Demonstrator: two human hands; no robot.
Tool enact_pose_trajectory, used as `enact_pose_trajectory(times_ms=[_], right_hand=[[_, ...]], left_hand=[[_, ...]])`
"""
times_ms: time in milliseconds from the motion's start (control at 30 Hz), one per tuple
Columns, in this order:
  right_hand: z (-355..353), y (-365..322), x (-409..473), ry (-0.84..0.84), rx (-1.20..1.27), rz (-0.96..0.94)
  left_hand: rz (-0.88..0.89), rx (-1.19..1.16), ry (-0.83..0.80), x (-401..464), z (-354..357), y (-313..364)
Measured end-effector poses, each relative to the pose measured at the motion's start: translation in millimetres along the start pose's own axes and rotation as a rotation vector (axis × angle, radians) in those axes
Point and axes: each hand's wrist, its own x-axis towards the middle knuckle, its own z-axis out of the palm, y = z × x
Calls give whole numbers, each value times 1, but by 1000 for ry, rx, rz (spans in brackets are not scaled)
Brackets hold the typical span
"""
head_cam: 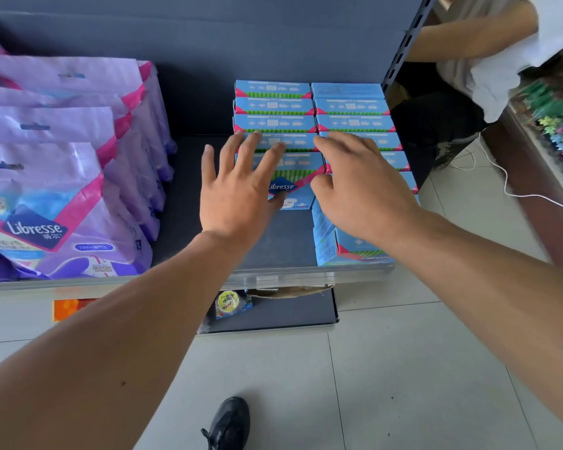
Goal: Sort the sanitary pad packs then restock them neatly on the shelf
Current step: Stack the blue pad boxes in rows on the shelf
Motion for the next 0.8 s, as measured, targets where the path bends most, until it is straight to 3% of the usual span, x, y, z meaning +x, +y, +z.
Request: enact_pose_trajectory(times_ms=[467,600,800], right_hand=[[-9,-9,-15,-8,-39,-44],[-20,-2,-45,108,-44,-66],[-35,8,-139,273,-5,7]], left_hand=[[-61,-172,-24,-5,-31,11],[-10,-281,46,-9,-63,22],[133,-428,-36,-49,-132,79]])
